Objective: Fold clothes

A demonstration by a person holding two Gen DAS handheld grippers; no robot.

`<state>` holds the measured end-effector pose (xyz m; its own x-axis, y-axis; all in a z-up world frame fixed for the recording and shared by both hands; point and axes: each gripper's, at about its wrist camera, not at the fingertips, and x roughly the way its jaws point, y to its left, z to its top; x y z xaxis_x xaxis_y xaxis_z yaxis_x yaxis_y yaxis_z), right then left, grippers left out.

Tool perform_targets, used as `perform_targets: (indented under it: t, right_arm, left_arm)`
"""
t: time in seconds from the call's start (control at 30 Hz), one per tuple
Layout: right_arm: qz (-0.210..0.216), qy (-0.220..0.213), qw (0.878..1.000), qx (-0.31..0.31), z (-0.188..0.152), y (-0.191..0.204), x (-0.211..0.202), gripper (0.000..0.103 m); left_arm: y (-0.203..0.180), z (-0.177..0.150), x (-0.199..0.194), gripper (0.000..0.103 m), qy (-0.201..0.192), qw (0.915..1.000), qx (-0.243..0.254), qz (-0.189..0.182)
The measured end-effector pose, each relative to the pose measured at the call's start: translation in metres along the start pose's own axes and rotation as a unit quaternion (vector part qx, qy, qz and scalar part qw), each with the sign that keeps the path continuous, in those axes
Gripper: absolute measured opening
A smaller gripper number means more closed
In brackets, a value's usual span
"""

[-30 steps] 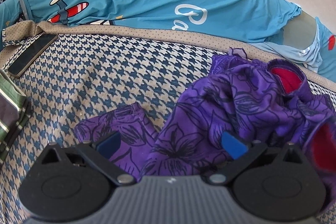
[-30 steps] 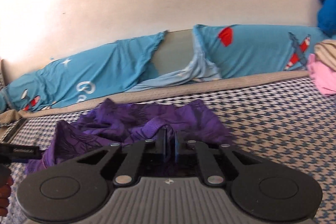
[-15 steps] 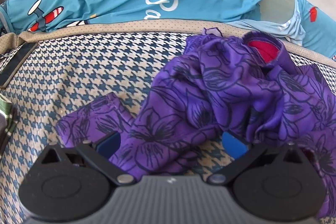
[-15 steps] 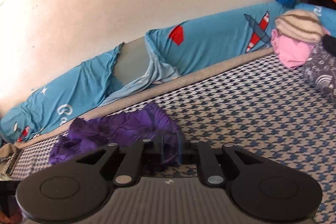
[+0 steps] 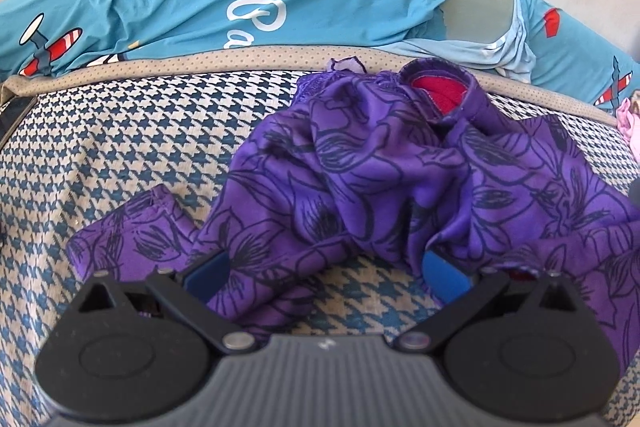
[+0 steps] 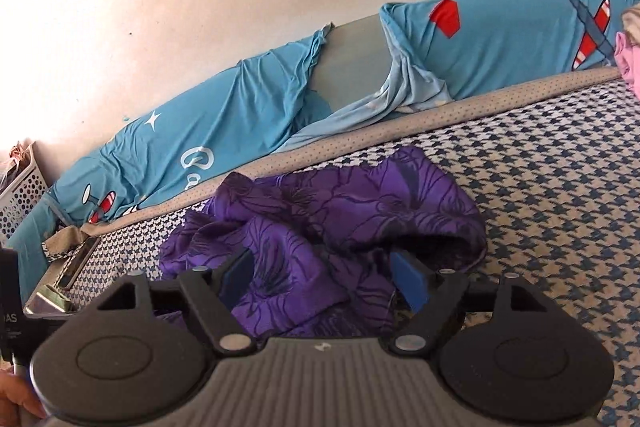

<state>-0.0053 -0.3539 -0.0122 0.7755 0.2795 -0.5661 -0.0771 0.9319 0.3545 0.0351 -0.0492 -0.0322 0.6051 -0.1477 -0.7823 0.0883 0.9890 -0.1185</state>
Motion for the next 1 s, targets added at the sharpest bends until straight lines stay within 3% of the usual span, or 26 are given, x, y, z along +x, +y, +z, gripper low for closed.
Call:
perform_targets:
  t: [0.13, 0.23, 0.27, 0.47, 0.63, 0.7, 0.83, 0.9, 0.97, 1.0]
  right_arm:
    - [0.002, 0.037, 0.999, -0.016, -0.006, 0.009, 0.018, 0.071]
    - [-0.001, 0.058, 0.998, -0.041, -0.011, 0.016, 0.023, 0.033]
    - [-0.001, 0.061, 0.997, -0.045, -0.012, 0.017, 0.023, 0.014]
    - [-0.047, 0.017, 0.999, -0.018, -0.002, -0.008, -0.007, 0.011]
    - [-0.151, -0.008, 0.988, 0.021, 0.006, -0.040, -0.032, 0.010]
    - [-0.174, -0.013, 0.984, 0.024, 0.006, -0.046, -0.038, 0.010]
    - [-0.165, -0.018, 0.985, 0.043, 0.006, -0.053, -0.047, 0.013]
    - [-0.144, -0.033, 0.988, 0.045, 0.007, -0.053, -0.052, 0.026]
    - [-0.156, -0.067, 0.985, 0.030, 0.011, -0.047, -0.059, 0.042]
    - [-0.162, -0.086, 0.983, 0.023, 0.013, -0.044, -0.062, 0.045]
  left_arm:
    - [0.002, 0.001, 0.000, 0.103, 0.000, 1.0000, -0.006, -0.003]
    - [0.004, 0.001, 0.001, 0.103, 0.002, 1.0000, -0.008, -0.002]
    - [0.004, 0.000, 0.001, 0.103, 0.003, 1.0000, -0.008, -0.002]
    - [0.009, 0.001, 0.003, 0.103, 0.005, 0.9998, -0.014, 0.015]
    - [0.013, 0.001, 0.004, 0.103, 0.008, 0.9994, -0.020, 0.026]
    - [0.014, 0.001, 0.005, 0.103, 0.009, 0.9993, -0.019, 0.031]
    - [0.016, 0.001, 0.006, 0.103, 0.014, 0.9988, -0.023, 0.040]
    - [0.017, 0.001, 0.007, 0.103, 0.016, 0.9987, -0.025, 0.043]
    - [0.018, 0.002, 0.007, 0.103, 0.016, 0.9985, -0.026, 0.046]
    - [0.019, 0.002, 0.008, 0.103, 0.016, 0.9983, -0.028, 0.048]
